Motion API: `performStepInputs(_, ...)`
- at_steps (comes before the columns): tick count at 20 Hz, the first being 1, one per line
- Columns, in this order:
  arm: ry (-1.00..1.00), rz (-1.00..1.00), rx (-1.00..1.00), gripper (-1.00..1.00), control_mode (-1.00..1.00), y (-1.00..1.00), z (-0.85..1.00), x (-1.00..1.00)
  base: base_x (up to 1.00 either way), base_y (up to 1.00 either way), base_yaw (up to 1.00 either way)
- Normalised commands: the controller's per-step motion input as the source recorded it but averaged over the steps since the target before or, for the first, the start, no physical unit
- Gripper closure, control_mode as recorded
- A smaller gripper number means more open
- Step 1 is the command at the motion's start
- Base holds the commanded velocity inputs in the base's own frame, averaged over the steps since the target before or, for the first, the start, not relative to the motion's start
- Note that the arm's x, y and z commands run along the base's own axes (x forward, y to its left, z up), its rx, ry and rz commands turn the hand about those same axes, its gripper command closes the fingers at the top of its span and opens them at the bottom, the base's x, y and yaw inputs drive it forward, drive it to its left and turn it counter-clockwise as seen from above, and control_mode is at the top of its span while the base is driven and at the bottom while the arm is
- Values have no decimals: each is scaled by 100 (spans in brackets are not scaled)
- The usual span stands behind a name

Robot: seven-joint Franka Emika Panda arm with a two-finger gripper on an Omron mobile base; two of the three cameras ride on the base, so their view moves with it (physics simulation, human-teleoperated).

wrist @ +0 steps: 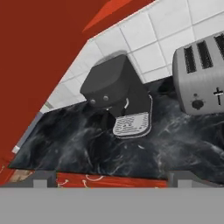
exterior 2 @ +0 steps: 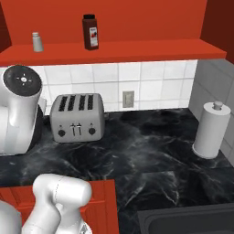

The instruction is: Collect the paprika, ketchup, and shaker from the cabinet and place them next to the stove.

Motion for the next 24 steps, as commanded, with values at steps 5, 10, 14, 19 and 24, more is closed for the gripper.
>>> performStepInputs(5,-1,-11,-6,-100,-100,-17,50,32,0,0,0)
performStepInputs(10,-5,-8,-6,-100,-100,-19,43,48,0,0,0)
performStepInputs(14,-14,-3,-10,-100,-100,-30,19,35,0,0,0)
performStepInputs(19,-29,0,-20,-100,-100,-31,0,17,0,0,0)
performStepInputs(24,-33,0,-23,-100,-100,-14,5,24,0,0,0)
